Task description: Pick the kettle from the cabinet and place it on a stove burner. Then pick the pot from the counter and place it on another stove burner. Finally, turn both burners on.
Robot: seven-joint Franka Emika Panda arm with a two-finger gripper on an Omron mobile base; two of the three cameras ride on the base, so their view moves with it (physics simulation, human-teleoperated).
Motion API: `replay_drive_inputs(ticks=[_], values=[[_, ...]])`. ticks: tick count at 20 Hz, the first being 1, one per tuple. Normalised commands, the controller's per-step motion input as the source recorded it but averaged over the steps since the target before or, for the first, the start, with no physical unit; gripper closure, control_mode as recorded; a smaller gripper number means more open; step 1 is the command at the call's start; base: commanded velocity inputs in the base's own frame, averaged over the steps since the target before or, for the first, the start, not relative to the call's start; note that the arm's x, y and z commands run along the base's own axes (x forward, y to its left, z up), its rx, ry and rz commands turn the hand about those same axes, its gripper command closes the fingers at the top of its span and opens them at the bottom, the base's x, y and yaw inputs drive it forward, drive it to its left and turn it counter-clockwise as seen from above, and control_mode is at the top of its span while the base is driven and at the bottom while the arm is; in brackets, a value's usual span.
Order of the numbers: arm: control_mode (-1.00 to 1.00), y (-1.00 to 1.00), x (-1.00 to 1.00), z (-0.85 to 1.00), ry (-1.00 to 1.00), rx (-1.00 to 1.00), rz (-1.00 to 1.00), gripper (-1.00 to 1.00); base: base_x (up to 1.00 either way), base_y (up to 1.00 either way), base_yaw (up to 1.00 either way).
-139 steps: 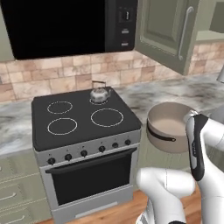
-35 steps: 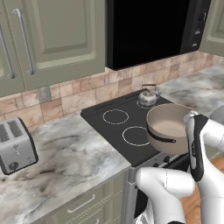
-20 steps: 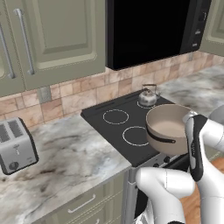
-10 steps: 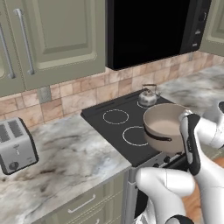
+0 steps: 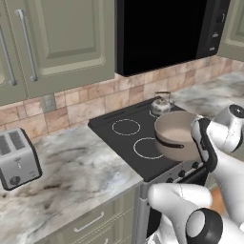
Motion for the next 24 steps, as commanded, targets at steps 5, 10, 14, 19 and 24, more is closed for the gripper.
replay_drive_inputs(ticks=[5,10,14,19,24], values=[[-1.0,-0.11,0.45,0.0,0.03,0.03,0.0,1.0,0.0,0.0,0.0],[-1.0,-0.23,0.46,0.0,0.03,0.07,0.0,1.0,0.0,0.0,0.0],[-1.0,-0.34,0.46,0.0,0.03,0.1,0.0,1.0,0.0,0.0,0.0],[-1.0,-0.31,0.44,0.0,0.04,0.11,0.0,1.0,0.0,0.0,0.0],[-1.0,-0.26,0.44,0.0,0.07,0.07,-0.01,1.0,0.0,0.0,0.0]])
